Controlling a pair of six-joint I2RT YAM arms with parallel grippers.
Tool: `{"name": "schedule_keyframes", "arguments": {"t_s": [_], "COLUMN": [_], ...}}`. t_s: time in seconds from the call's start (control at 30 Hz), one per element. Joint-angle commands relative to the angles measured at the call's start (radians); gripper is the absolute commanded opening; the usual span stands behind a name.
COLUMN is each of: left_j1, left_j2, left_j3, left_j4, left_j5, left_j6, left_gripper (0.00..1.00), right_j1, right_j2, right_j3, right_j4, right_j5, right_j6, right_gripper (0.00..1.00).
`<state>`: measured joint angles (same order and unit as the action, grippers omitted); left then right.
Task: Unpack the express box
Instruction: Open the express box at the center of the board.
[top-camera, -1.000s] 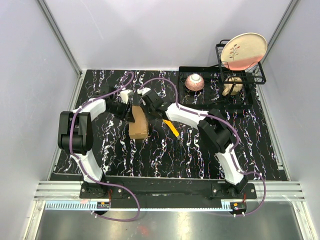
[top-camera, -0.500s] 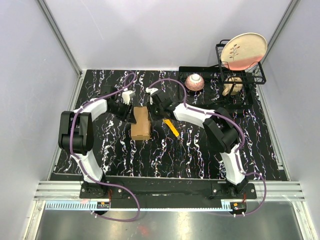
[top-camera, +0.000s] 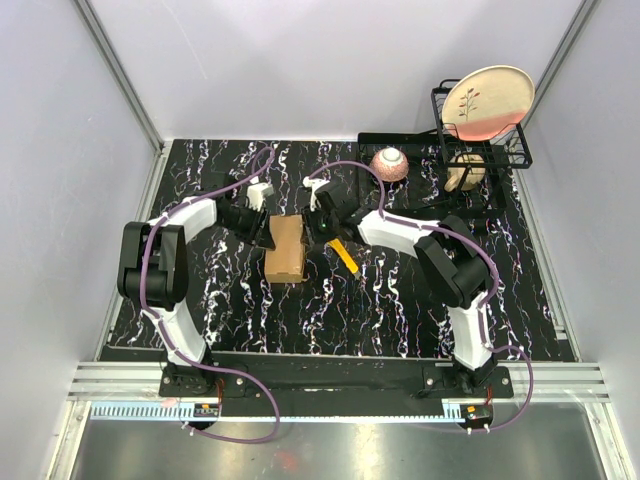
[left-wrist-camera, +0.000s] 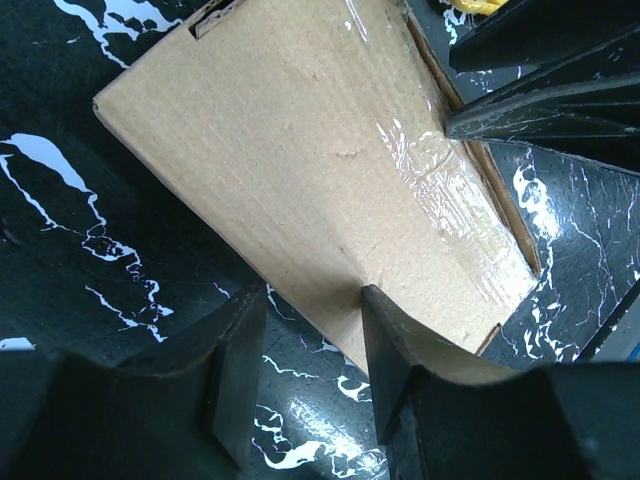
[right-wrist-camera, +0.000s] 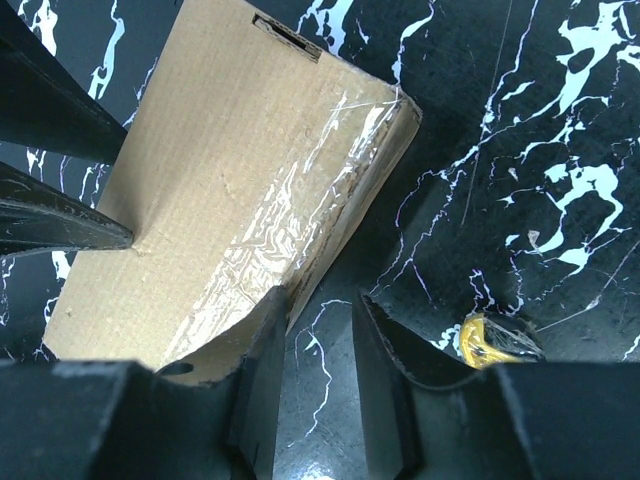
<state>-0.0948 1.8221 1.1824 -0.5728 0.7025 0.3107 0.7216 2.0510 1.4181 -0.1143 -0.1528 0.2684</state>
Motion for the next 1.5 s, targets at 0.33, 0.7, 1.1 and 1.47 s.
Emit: {"name": "schedule_keyframes", "arguments": {"t_s": [0.33, 0.7, 1.1, 1.47], "left_j1": [-0.031, -0.036, -0.037, -0.042], "left_j2": [0.02, 0.011, 0.011, -0.012], "left_j3": [-0.013, -0.012, -0.01, -0.015], "left_j4": [-0.042, -0.042, -0.042, -0.052], "left_j5": [-0.057, -0.067, -0.052, -0.043], "left_j6": [0.021, 0.015, 0.008, 0.011], "left_gripper": [0.43, 0.42, 0.42, 0.42], "right_j1": [-0.099, -0.105, -0.042, -0.024], "right_j2": [-0.112, -0.092, 0.027, 0.054], "right_j3": [-0.128, -0.107, 0.1, 0.143], "right_j4": [0.056, 0.042, -0.172, -0.278], "right_j5": [-0.158, -0.165, -0.022, 0.058], "right_j6": [0.026, 0.025, 0.005, -0.02], "right_gripper": [0.42, 0.4, 0.31, 0.27]}}
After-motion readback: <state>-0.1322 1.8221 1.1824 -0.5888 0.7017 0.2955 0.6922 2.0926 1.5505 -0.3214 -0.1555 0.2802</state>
